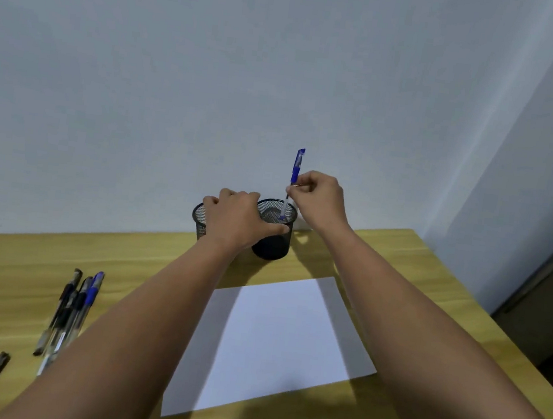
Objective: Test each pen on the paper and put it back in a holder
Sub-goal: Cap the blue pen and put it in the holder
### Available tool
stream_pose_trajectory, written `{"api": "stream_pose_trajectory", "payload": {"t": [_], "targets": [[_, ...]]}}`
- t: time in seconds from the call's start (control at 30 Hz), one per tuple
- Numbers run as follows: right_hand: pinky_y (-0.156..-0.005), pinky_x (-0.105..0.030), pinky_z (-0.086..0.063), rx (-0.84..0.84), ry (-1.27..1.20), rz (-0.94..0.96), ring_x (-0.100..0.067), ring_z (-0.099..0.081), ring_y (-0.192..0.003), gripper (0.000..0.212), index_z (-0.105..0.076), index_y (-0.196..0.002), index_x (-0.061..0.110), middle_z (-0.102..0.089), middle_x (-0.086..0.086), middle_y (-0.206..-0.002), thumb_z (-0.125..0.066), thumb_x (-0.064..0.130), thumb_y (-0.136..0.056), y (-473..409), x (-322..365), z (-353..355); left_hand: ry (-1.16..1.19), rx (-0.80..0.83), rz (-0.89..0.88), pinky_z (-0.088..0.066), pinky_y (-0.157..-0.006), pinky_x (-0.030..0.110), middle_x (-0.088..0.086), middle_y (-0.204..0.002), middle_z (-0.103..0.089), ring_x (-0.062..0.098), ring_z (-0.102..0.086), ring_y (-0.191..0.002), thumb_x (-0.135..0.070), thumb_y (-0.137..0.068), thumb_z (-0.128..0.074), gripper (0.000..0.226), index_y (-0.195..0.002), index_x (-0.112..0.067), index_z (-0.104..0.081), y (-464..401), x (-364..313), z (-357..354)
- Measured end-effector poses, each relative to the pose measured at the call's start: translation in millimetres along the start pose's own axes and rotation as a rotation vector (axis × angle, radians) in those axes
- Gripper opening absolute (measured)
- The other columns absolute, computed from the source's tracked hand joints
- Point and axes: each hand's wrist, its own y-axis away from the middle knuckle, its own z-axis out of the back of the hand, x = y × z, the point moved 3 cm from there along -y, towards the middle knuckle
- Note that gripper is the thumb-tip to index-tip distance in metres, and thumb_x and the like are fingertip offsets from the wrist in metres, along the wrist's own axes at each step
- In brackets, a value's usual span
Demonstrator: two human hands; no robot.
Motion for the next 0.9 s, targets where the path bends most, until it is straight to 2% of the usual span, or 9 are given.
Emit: {"api": "stream_pose_trajectory", "payload": {"t": [0.13, 0.27, 0.4, 0.53, 0.77, 0.83, 0.9], "targets": [[-0.079, -0.027, -0.055, 0.007, 0.020, -0.023, -0.011, -0.071, -0.077, 0.009, -0.073, -0.087, 0.022, -0.070, 0.014, -0.071, -0.081, 0.018, -0.088, -0.2, -12.3, -9.7, 0.047, 0.009, 0.033, -0.037, -0.094, 0.050, -0.005, -0.085, -0.068, 0.028, -0.058, -0.103, -0.099, -0.051, -0.049, 0.079, -0.084, -0.028, -0.063, -9.2, 4.3, -8.8], [-0.084, -0.031, -0.059, 0.037, 0.043, -0.051, -0.014, -0.074, -0.084, 0.006, -0.078, -0.093, 0.021, -0.073, 0.011, -0.075, -0.081, 0.020, -0.088, 2.3, -21.2, -18.3, 0.086, 0.017, 0.006, -0.036, -0.097, 0.050, -0.009, -0.085, -0.070, 0.026, -0.059, -0.104, -0.094, -0.053, -0.053, 0.073, -0.092, -0.034, -0.069, -10.5, 9.3, -15.6], [-0.095, -0.036, -0.060, 0.019, 0.062, -0.093, -0.019, -0.076, -0.100, 0.022, -0.082, -0.110, 0.015, -0.082, -0.002, -0.101, -0.078, 0.021, -0.089, 4.9, -25.0, -22.5, 0.096, -0.012, -0.015, -0.036, -0.096, 0.049, -0.010, -0.087, -0.070, 0.025, -0.059, -0.105, -0.088, -0.057, -0.058, 0.065, -0.095, -0.036, -0.070, -8.7, 9.7, -16.2], [-0.100, -0.037, -0.057, 0.001, 0.090, -0.089, -0.021, -0.074, -0.110, 0.037, -0.077, -0.127, 0.012, -0.080, -0.005, -0.116, -0.068, 0.019, -0.091, 10.5, -18.9, -16.9, 0.085, -0.013, -0.018, -0.034, -0.099, 0.050, -0.010, -0.089, -0.071, 0.024, -0.059, -0.107, -0.087, -0.059, -0.058, 0.065, -0.097, -0.035, -0.070, -8.9, 9.8, -15.4], [-0.089, -0.027, -0.051, -0.044, 0.099, -0.010, -0.016, -0.070, -0.097, 0.033, -0.077, -0.123, 0.016, -0.073, 0.008, -0.095, -0.074, 0.021, -0.091, 24.5, 12.8, 12.1, 0.007, -0.016, -0.033, -0.028, -0.109, 0.055, -0.005, -0.100, -0.071, 0.025, -0.055, -0.116, -0.087, -0.060, -0.059, 0.070, -0.096, -0.027, -0.060, 5.9, 12.8, 14.6], [-0.089, -0.028, -0.052, -0.056, 0.087, 0.020, -0.015, -0.070, -0.096, 0.029, -0.078, -0.119, 0.017, -0.072, 0.010, -0.092, -0.075, 0.022, -0.091, 32.9, 26.2, 18.2, -0.007, -0.029, -0.030, -0.033, -0.106, 0.053, -0.005, -0.101, -0.071, 0.025, -0.055, -0.116, -0.087, -0.065, -0.057, 0.071, -0.099, -0.025, -0.061, 18.9, 17.4, 36.3], [-0.088, -0.027, -0.051, -0.053, 0.077, 0.047, -0.016, -0.070, -0.095, 0.024, -0.080, -0.114, 0.016, -0.073, 0.007, -0.092, -0.074, 0.022, -0.092, 45.9, 40.3, 19.9, 0.019, -0.051, -0.014, -0.042, -0.097, 0.047, -0.004, -0.106, -0.072, 0.025, -0.057, -0.117, -0.085, -0.072, -0.054, 0.073, -0.109, -0.023, -0.065, 34.2, 26.2, 58.1]]}}
